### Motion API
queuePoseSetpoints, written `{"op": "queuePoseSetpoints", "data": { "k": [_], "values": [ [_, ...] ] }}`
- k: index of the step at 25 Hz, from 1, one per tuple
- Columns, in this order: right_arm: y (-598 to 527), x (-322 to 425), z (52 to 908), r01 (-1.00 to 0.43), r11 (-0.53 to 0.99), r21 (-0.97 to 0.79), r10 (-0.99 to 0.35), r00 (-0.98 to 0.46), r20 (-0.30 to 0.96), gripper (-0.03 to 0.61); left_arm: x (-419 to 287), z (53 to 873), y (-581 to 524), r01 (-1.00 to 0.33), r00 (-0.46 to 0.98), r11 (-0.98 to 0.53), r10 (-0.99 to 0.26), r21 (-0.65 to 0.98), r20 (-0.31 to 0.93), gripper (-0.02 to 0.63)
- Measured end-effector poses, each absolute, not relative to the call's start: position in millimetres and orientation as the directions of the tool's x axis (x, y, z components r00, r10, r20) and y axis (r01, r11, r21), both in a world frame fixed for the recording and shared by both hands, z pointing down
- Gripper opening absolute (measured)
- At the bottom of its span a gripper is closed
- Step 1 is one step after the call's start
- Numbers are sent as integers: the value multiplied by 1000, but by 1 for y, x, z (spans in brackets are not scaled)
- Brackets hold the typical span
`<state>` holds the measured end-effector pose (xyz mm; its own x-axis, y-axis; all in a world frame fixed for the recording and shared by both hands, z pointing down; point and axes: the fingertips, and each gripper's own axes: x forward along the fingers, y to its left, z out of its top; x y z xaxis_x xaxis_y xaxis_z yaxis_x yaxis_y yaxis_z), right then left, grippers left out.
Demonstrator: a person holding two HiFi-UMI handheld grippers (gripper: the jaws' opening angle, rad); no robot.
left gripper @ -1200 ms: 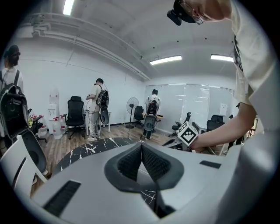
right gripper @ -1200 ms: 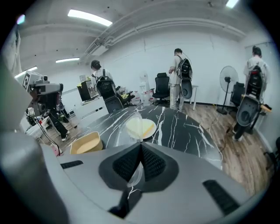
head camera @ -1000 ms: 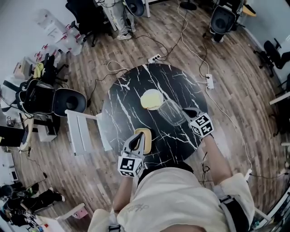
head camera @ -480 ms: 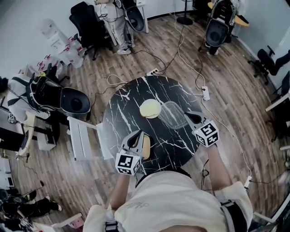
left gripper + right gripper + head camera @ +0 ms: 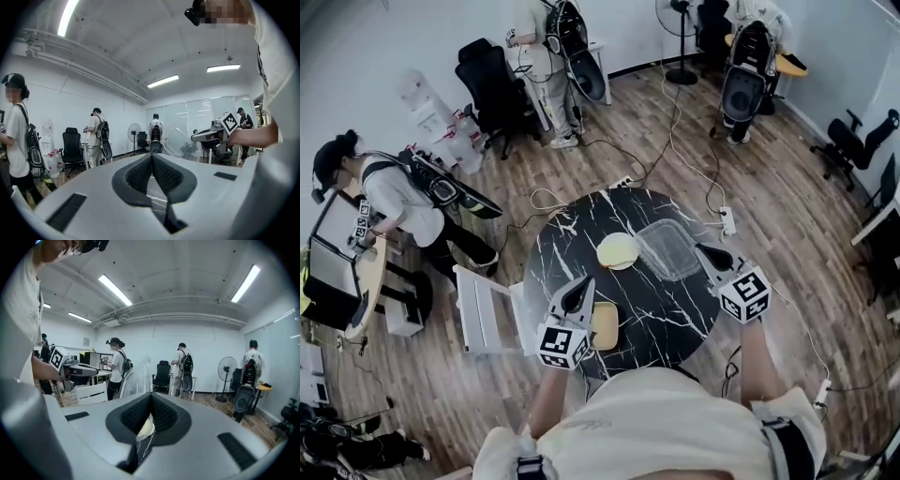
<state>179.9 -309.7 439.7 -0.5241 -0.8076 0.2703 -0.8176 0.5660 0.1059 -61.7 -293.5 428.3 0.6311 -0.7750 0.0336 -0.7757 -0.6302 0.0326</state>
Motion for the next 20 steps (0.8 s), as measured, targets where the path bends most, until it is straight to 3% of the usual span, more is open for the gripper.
{"op": "queuePoseSetpoints", "data": {
  "k": [7, 20],
  "values": [
    [-297, 184, 392, -829, 540, 148, -838, -512, 188, 6, -70, 397, -298, -785, 620, -620, -784, -1, -17, 17],
    [-296, 181, 360, -832, 529, 168, -848, -508, 153, 6, -63, 371, -303, -775, 631, -630, -773, -36, -68, 17]
  ]
}}
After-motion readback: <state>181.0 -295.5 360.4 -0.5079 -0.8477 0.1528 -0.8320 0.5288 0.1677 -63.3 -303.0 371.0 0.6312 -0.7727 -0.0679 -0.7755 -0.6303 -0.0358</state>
